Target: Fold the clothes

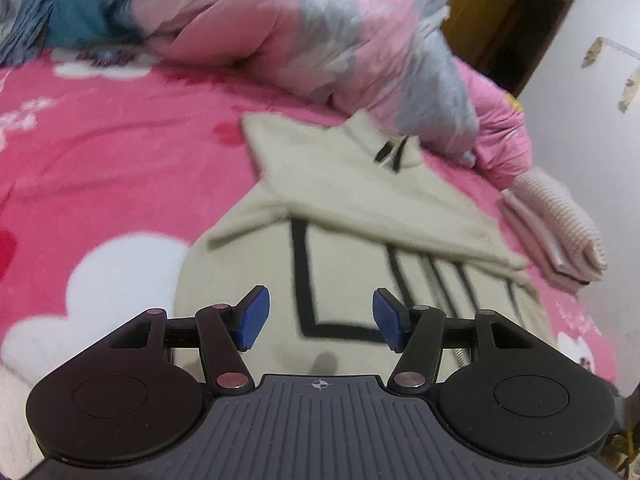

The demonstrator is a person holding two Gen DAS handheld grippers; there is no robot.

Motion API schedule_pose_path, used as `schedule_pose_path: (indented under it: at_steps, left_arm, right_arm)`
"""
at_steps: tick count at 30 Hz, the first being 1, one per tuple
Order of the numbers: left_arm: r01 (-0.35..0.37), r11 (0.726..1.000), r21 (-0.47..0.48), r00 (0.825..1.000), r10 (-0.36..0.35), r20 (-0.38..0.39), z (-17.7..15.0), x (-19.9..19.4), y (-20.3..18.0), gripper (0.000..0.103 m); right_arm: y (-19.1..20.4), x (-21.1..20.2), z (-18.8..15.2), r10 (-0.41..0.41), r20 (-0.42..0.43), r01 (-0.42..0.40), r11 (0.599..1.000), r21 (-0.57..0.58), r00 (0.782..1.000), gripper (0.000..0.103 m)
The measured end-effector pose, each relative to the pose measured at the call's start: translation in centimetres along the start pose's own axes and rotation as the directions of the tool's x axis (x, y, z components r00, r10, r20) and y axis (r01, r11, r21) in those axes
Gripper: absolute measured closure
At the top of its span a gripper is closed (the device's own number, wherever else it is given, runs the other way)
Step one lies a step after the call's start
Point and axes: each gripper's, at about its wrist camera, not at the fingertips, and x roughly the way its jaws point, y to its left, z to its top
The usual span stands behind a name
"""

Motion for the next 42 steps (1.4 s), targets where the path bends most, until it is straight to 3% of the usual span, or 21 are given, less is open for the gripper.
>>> schedule_pose_path:
  at_steps: [3,8,12,17,24,30,34,37,40,42]
  left_arm:
    - [0.007,0.999,0.048,1.000,-0.007,0.004,0.8,1.3,-1.6,0.038]
    - [-0.012,0.993,0.118,0.998,0.019,-0.055,0.8,5.8,-4.2,0.038]
    - [0.002,0.988,0.155,0.996,0.012,-0.084,0.9,7.7,-5.2,0.038]
    - [-0.003,0.986,0.170,0.999,0.011,-0.046,3.0,8.3,-5.2,0.038]
    - [-0.017,0.970,0.243,1.000,0.016,0.004,7.3,12.5,-5.6,0.038]
    - [-0.045,0.955,0.294,0.999,0.047,-0.001,8.0,18.2,-3.9,0.038]
    - [-0.017,0.964,0.266,1.000,0.021,-0.011,7.4,19.7,-2.1,0.038]
    - [0.014,0.966,0.258,1.000,-0.012,-0.007,7.4,19.6,-1.7,0.034]
    - [0.031,0.966,0.257,1.000,-0.030,-0.008,7.4,19.6,-1.5,0.032]
    - [0.042,0.967,0.251,0.999,-0.040,-0.012,7.5,19.7,-1.4,0.029]
  right_arm:
    - [-2.2,0.6,-0.2,-0.079,0.009,0.078,0.995,0.056,0.997,0.089]
    - [-4.1,2.2,-1.1,-0.089,-0.093,0.101,0.986,0.132,0.992,0.089]
    - [-4.3,1.4,2.1,-0.095,-0.039,0.100,0.988,0.120,0.995,0.088]
    - [-5.5,2.6,7.2,-0.052,0.022,0.049,0.993,0.111,0.998,0.088]
    - [-5.7,12.5,14.9,0.067,-0.025,-0.065,0.997,0.050,0.997,0.088]
    - [-8.0,25.3,19.2,0.051,-0.177,-0.027,0.991,0.134,0.983,0.090]
    - [-8.9,33.0,20.0,0.060,-0.230,-0.021,0.985,0.168,0.971,0.090]
    - [-11.2,38.9,19.4,0.073,-0.271,0.006,0.959,0.282,0.960,0.090]
    - [-12.7,42.5,18.1,0.040,-0.317,0.071,0.941,0.332,0.948,0.095]
    - [-12.8,42.2,18.8,0.043,-0.310,0.068,0.938,0.339,0.950,0.095]
